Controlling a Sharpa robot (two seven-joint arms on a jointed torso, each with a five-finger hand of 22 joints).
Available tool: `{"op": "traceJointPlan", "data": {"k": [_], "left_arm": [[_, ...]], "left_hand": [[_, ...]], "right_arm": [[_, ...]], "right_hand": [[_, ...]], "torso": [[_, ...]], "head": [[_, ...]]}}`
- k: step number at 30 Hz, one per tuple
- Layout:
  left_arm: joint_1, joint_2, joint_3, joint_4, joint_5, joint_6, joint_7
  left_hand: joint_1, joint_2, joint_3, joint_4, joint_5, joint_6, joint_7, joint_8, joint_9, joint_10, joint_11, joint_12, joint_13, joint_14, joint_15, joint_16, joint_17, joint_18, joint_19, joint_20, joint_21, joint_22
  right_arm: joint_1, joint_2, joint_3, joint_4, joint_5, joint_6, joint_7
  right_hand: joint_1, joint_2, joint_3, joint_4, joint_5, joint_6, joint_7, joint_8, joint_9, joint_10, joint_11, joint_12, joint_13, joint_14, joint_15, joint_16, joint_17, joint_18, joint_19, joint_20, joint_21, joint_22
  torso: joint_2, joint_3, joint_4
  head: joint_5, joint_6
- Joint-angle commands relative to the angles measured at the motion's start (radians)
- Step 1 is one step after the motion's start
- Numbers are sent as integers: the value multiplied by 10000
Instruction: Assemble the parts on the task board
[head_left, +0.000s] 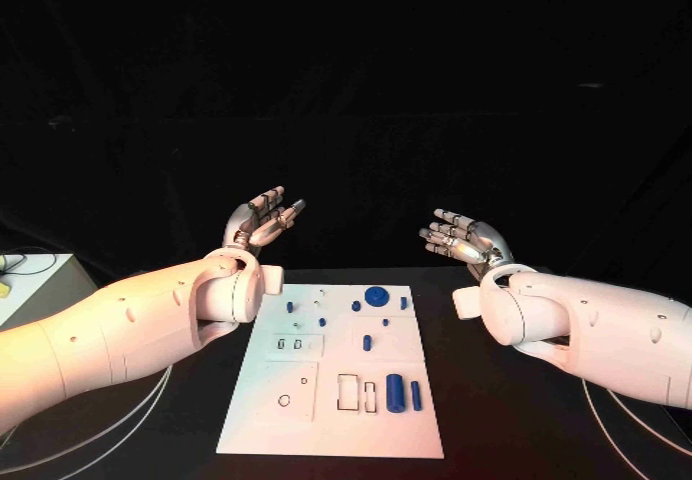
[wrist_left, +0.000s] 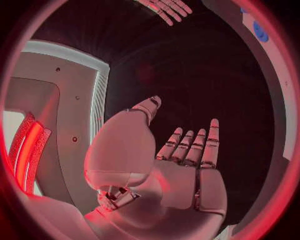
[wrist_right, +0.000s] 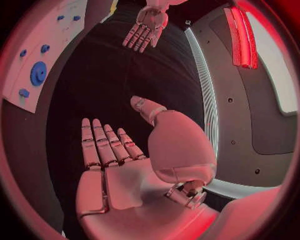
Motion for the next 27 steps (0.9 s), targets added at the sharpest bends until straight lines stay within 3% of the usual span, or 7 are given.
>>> {"op": "traceJointPlan", "data": {"k": [1, 5, 6, 9, 12, 18, 27], "left_arm": [[119, 116, -11, -255, -548, 1344, -7], [160, 151, -16, -351, -580, 1441, -11], [118, -192, -18, -136, -574, 1588, 51], [120, -368, -20, 94, -603, 1681, 80], [121, -538, -21, 327, -650, 1741, 95], [122, -967, -23, 949, -793, 2017, 6], [123, -1744, -24, 2143, -933, 2438, -215]], "left_hand": [[482, -33, 148, 28, 92, 196, 918, 63, 37, 172, 84, 69, 27, 184, 66, 62, 24, 195, 224, 87, 82, 29], [556, 2, 140, 37, 88, 349, 961, 98, 59, 343, 133, 98, 47, 350, 80, 101, 40, 185, 218, 95, 96, 36], [574, 13, 136, 43, 87, 401, 981, 109, 66, 395, 152, 104, 52, 404, 75, 112, 46, 183, 216, 97, 99, 37], [673, 69, 141, 64, 82, 817, 1102, 209, 127, 906, 313, 158, 90, 1109, -69, 250, 135, 255, 446, 87, 153, 67], [749, 112, 209, 87, 81, 1975, 1204, 512, 313, 2714, 576, 365, 204, 3484, -321, 793, 457, 619, 2039, 84, 505, 224], [770, 38, 495, 158, 70, 4713, 1078, 1296, 733, 6160, 76, 1062, 388, 6012, -957, 1791, 1059, 1019, 3724, -171, 1299, 442], [757, -363, 1290, 340, 48, 5758, 539, 1832, 989, 8400, -652, 1294, 525, 8448, -1882, 3410, 2747, 1000, 5745, -1149, 2688, 1009]], "right_arm": [[148, 34, -97, -182, -821, 1517, -617], [236, 44, -165, -276, -906, 1694, -700], [247, -68, -166, -567, -3272, 1181, -320], [261, -107, -165, -634, -4138, 1310, -316], [294, -162, -163, -641, -5013, 1378, -383], [433, -229, -157, -567, -6934, 1432, -632], [674, -118, -149, -512, -9610, 1499, -1418]], "right_hand": [[676, -6, 243, -166, -51, 712, 1493, 145, 104, 870, 39, 101, 66, 920, 4, 176, 100, 261, 537, 72, 140, 73], [1002, -25, 315, -350, -161, 1891, 1448, 400, 289, 2217, -81, 230, 146, 2670, -200, 501, 305, 473, 1708, 65, 395, 200], [1095, -25, 341, -390, -212, 2259, 1398, 478, 341, 2940, -157, 300, 183, 3044, -300, 600, 352, 616, 2599, 47, 644, 301], [1303, -50, 384, -430, -369, 3583, 1207, 765, 534, 4673, -413, 464, 225, 3894, -610, 826, 445, 827, 3530, -58, 1026, 354], [1353, -90, 438, -384, -508, 4626, 1101, 1013, 688, 5247, -559, 469, 213, 4384, -780, 955, 494, 834, 3958, -234, 1198, 369], [1579, -218, 527, -387, -686, 5438, 839, 1243, 751, 6320, -865, 390, 215, 5252, -1119, 1150, 566, 819, 4688, -606, 1596, 458], [1844, -314, -126, -415, -721, 6207, 433, 1328, 763, 7502, -1351, 229, 212, 7355, -1864, 1892, 1143, 764, 5959, -1435, 3447, 1453]], "torso": [[-1, -1, 0], [-1, -1, 0], [51, -22, 1], [77, -28, 32], [144, -39, 85], [323, -62, 162], [635, -161, 282]], "head": [[0, -3], [0, -3], [-94, -315], [-128, -363], [-157, -401], [-221, -399], [-290, -400]]}}
